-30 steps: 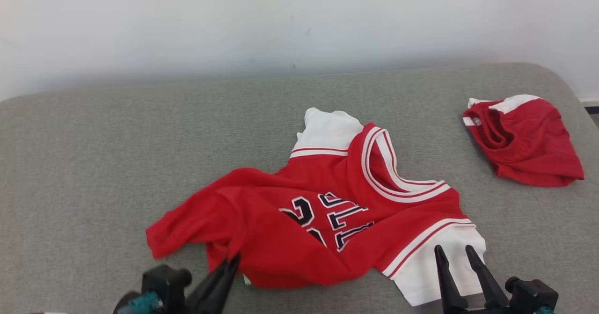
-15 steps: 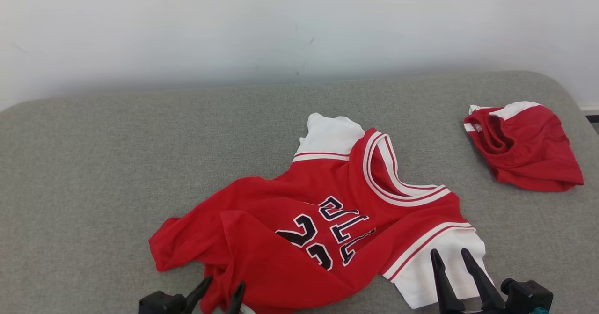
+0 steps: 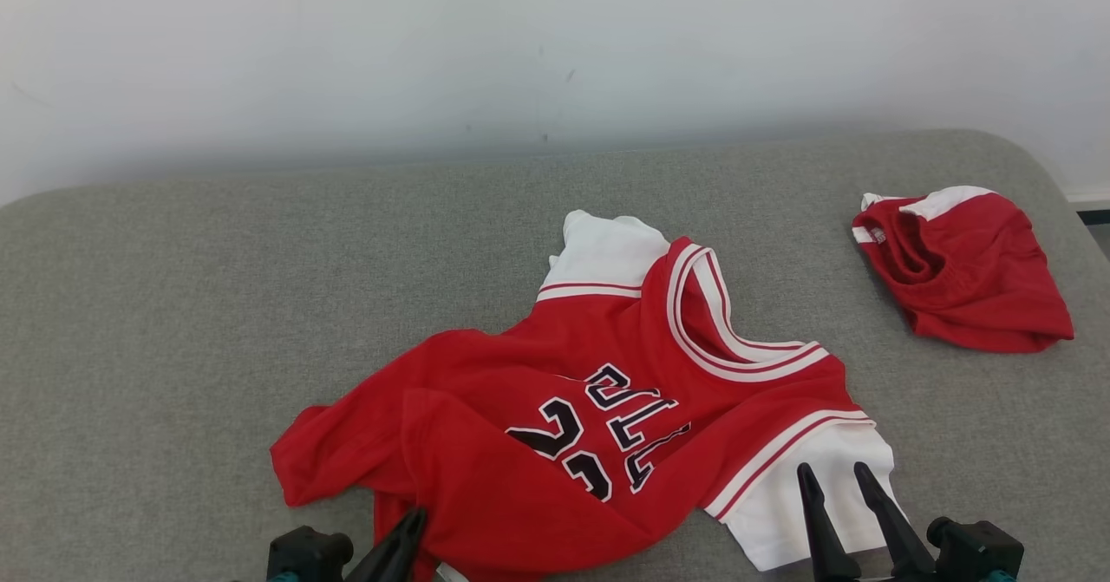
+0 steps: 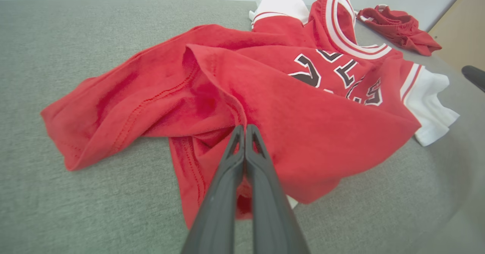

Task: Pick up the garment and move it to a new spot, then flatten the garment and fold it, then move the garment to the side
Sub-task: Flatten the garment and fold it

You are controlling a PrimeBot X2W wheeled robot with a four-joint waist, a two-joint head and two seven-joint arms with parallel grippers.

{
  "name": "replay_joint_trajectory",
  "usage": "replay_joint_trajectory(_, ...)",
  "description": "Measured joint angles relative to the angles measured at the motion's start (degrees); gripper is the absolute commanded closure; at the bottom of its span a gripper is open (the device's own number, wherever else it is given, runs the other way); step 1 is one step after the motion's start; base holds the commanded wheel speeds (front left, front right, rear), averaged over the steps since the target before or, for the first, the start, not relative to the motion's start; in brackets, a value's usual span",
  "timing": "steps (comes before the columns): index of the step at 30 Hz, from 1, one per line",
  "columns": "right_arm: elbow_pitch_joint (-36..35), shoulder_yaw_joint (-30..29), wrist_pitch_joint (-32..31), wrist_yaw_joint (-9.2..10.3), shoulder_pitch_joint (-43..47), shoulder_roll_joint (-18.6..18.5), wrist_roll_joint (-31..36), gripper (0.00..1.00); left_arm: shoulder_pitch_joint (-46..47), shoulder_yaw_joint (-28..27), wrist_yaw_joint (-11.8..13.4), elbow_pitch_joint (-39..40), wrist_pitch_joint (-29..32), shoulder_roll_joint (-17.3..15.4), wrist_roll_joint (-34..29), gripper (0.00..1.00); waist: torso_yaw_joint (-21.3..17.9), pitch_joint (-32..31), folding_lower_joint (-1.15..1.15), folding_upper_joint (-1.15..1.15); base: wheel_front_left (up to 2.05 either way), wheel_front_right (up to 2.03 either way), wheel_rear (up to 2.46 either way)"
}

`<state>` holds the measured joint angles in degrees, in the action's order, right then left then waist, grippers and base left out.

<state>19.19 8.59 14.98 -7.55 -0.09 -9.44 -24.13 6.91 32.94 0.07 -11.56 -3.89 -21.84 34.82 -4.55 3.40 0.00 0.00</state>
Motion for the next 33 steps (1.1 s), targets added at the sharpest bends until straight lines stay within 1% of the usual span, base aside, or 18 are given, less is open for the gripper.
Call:
replay_joint_trajectory(3, 0.00, -0.02, 0.00, 0.00, -0.01, -0.04, 0.00, 0.00, 0.56, 0.09, -0.65, -1.55, -0.70, 1.00, 0.46, 1.00, 0.08, 0.08, 0.00, 0.00, 0.00, 0.00, 0.00)
replay_joint_trajectory(6, 0.00, -0.21, 0.00, 0.00, 0.01, -0.10, 0.00, 0.00, 0.56, -0.36, -1.18, -1.37, -1.40, 1.57, 1.48, 1.00, 0.22, 0.15, 0.00, 0.00, 0.00, 0.00, 0.00)
replay_joint_trajectory(8, -0.04, -0.51, 0.00, 0.00, 0.04, -0.10, 0.00, 0.00, 0.54, -1.20, -1.63, 0.31, -1.66, 1.60, 2.99, 1.00, 0.44, 0.20, 0.00, 0.00, 0.00, 0.00, 0.00)
replay_joint_trajectory(10, -0.08, -0.86, 0.01, 0.00, 0.18, -0.09, 0.00, 0.00, 0.19, -2.03, -2.00, 3.63, -1.51, 1.23, 4.47, 1.00, 0.79, 0.21, 0.00, 0.00, 0.00, 0.00, 0.00)
replay_joint_trajectory(13, -0.13, -1.34, 0.01, 0.00, 0.34, 0.08, 0.01, 0.00, -0.93, -3.74, -1.48, 10.36, -0.09, -0.08, 6.93, 1.00, 1.38, 0.22, 0.00, 0.00, 0.00, 0.00, 0.00)
replay_joint_trajectory(15, -0.26, -1.60, 0.02, 0.00, 0.37, 0.34, 0.12, 0.00, -2.33, -4.31, -0.94, 14.39, 1.76, -1.51, 7.92, 1.00, 1.81, 0.27, 0.00, 0.00, 0.00, 0.00, 0.00)
replay_joint_trajectory(17, -0.35, -1.80, 0.02, 0.00, 0.37, 0.44, 0.21, 0.00, -3.74, -5.13, 0.11, 18.34, 3.41, -2.82, 8.92, 1.00, 2.22, 0.36, 0.00, 0.00, 0.00, 0.00, 0.00)
replay_joint_trajectory(20, -0.49, -1.86, 0.01, 0.00, 0.35, 0.45, 0.21, 0.00, -6.04, -6.39, 1.58, 21.19, 4.90, -4.55, 10.57, 1.00, 2.67, 0.60, 0.00, 0.00, 0.00, 0.00, 0.00)
replay_joint_trajectory(22, -0.52, -1.77, 0.01, 0.00, 0.25, 0.45, 0.21, 0.00, -7.36, -6.83, 2.05, 21.20, 5.52, -5.78, 10.66, 1.00, 2.75, 0.86, 0.00, 0.00, 0.00, 0.00, 0.00)
replay_joint_trajectory(25, -0.51, -1.38, 0.01, 0.00, -0.07, 0.47, 0.21, 0.00, -8.11, -7.08, 1.90, 19.58, 4.97, -5.25, 11.83, 1.00, 2.58, 1.16, 0.00, 0.00, 0.00, 0.00, 0.00)
replay_joint_trajectory(28, -0.41, -1.07, 0.01, 0.00, -0.47, 0.32, 0.19, 0.00, -7.47, -6.88, 0.70, 16.33, 3.71, -4.63, 11.59, 1.00, 2.15, 1.43, 0.00, 0.00, 0.00, 0.00, 0.00)
replay_joint_trajectory(33, -0.22, -0.78, 0.02, 0.01, -1.79, -0.18, -0.04, 0.00, -1.43, -6.87, -1.98, 8.89, 1.32, -3.34, 10.26, 1.00, 0.88, 2.06, 0.00, 0.00, 0.00, 0.00, 0.00)
